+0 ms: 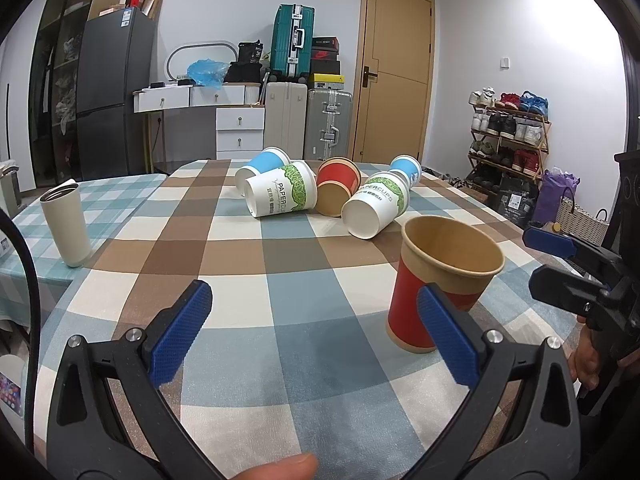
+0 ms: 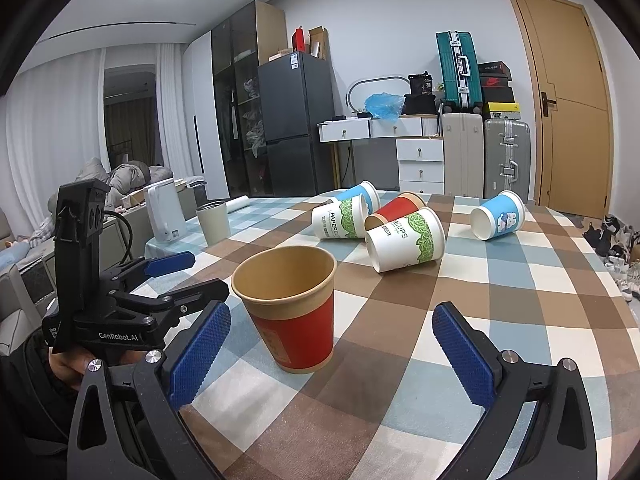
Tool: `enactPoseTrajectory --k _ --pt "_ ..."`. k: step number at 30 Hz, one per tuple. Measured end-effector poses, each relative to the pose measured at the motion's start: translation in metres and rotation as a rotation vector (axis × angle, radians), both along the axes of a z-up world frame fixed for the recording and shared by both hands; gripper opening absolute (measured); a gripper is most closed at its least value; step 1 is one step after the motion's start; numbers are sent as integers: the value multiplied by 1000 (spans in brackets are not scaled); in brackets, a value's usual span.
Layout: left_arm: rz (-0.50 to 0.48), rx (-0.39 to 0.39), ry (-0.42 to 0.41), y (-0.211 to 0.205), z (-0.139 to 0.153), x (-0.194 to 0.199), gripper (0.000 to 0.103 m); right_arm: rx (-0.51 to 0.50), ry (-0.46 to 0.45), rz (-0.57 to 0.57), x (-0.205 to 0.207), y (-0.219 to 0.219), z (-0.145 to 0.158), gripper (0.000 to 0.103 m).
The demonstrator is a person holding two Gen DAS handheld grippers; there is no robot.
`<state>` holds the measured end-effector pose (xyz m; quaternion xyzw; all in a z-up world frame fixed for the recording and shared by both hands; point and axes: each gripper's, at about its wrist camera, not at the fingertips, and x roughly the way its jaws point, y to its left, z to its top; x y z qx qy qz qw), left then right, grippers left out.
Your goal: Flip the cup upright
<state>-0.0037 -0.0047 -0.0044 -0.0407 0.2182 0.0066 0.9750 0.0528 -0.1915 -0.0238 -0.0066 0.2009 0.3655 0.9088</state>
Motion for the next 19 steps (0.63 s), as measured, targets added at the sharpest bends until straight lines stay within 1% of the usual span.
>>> enactPoseTrajectory --k 19 --pt "1 0 -3 2 0 -1 102 -4 0 2 0 1 -1 103"
